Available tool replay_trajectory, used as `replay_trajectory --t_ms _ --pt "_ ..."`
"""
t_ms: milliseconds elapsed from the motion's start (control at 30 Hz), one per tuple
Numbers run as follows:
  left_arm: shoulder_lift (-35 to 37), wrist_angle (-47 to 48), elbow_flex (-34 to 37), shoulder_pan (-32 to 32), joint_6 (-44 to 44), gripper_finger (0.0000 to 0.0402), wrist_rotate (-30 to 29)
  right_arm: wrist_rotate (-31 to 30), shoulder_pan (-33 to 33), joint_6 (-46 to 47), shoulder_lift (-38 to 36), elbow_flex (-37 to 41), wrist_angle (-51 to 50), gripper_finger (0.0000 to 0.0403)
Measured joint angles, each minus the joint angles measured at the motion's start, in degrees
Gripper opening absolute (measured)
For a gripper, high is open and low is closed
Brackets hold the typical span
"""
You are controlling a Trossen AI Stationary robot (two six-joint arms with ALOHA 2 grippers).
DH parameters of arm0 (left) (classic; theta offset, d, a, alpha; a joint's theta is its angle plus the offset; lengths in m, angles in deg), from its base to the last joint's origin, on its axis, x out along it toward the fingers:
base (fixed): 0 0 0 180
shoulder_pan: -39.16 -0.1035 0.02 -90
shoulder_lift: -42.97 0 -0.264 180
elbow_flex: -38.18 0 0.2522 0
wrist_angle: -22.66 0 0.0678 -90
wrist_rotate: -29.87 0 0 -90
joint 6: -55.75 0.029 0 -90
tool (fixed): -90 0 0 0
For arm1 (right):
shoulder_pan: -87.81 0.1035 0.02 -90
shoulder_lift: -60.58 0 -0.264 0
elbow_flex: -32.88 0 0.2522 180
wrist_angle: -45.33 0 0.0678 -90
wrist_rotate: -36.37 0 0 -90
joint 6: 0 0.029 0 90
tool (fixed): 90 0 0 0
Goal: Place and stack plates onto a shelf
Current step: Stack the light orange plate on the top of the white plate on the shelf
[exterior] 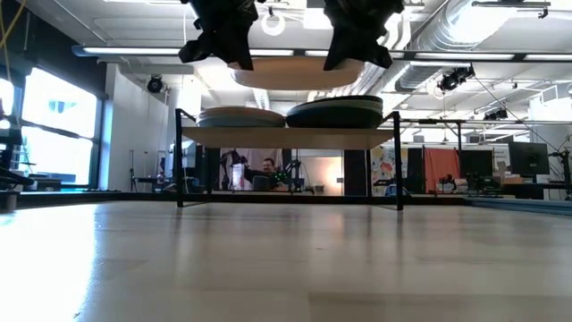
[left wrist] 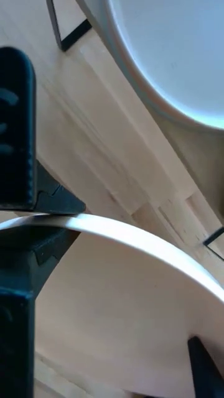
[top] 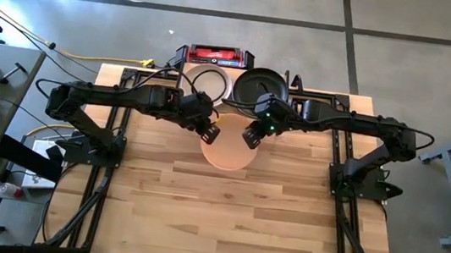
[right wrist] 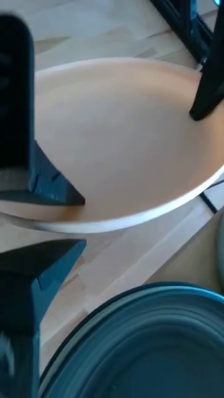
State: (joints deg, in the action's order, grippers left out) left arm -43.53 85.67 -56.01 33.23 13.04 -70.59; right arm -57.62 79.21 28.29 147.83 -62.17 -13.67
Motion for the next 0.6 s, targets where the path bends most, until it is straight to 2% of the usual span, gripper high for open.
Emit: replay_trajectory --t_ms 133,267,400,600 --pt "0.0 0.0 0.0 -0.5 1.0 0.0005 0.3 -0.5 0.0 0.1 0.0 0.0 0.8 0.0123" --pt "0.7 1.7 -0.1 -2.1 1.9 0.0005 2.3 2.8 -1.2 0.1 -0.8 -0.1 0.9 0.0151" --pt "2.4 4.3 -0.1 -4.4 2.5 0.0005 2.5 3.4 -2.8 0.2 -2.3 -2.1 0.3 0.0158" --pt "6.8 4.8 -0.1 -9.8 4.1 0.0005 2.5 -0.3 -4.3 -0.4 -3.7 -6.0 -1.0 0.0158"
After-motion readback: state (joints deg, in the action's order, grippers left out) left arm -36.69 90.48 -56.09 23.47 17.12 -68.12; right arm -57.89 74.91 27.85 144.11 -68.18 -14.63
